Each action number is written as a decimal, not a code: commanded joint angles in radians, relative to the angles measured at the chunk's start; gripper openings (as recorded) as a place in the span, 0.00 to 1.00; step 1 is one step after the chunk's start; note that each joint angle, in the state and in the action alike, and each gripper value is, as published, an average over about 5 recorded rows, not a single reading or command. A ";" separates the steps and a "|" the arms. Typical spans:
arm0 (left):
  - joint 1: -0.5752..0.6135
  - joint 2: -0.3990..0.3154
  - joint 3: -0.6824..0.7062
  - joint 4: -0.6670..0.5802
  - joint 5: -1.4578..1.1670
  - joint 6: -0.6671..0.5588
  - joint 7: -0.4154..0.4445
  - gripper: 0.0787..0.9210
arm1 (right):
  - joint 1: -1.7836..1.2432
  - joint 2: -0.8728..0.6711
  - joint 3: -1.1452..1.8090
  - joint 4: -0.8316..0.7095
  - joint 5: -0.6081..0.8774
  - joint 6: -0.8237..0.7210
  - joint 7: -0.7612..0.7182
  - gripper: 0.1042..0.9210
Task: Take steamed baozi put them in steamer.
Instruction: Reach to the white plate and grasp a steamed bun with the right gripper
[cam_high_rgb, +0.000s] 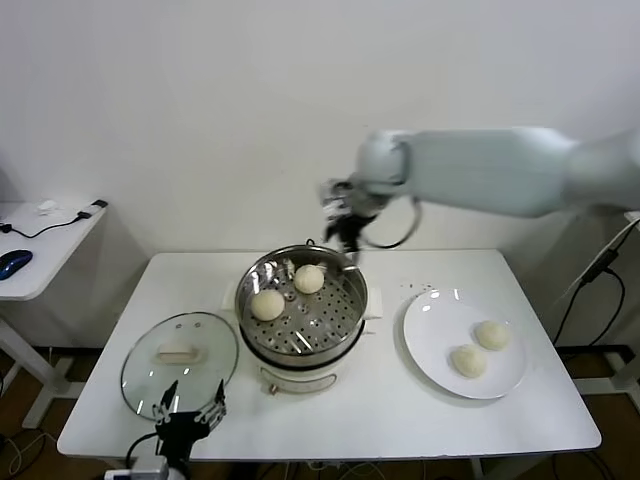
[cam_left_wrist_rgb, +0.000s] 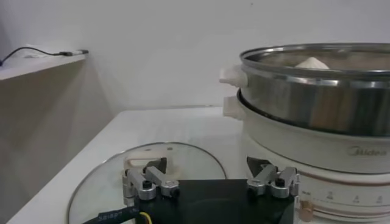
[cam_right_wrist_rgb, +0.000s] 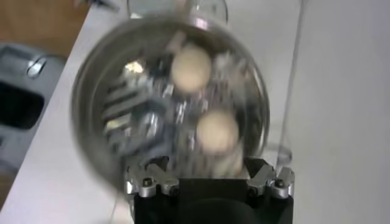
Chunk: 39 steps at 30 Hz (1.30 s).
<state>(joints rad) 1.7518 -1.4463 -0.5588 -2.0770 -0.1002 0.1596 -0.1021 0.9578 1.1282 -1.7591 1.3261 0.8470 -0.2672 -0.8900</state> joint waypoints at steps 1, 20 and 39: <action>-0.003 0.000 -0.005 0.001 -0.002 0.001 0.000 0.88 | 0.091 -0.465 -0.226 0.165 -0.290 0.127 -0.137 0.88; 0.010 -0.014 -0.012 0.005 0.002 0.002 -0.002 0.88 | -0.477 -0.578 0.115 0.092 -0.490 -0.006 0.009 0.88; 0.011 -0.009 -0.013 0.008 0.003 0.008 -0.001 0.88 | -0.629 -0.518 0.273 0.022 -0.513 -0.078 0.104 0.88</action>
<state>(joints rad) 1.7624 -1.4550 -0.5717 -2.0682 -0.0979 0.1671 -0.1036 0.4093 0.6127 -1.5505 1.3621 0.3554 -0.3240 -0.8159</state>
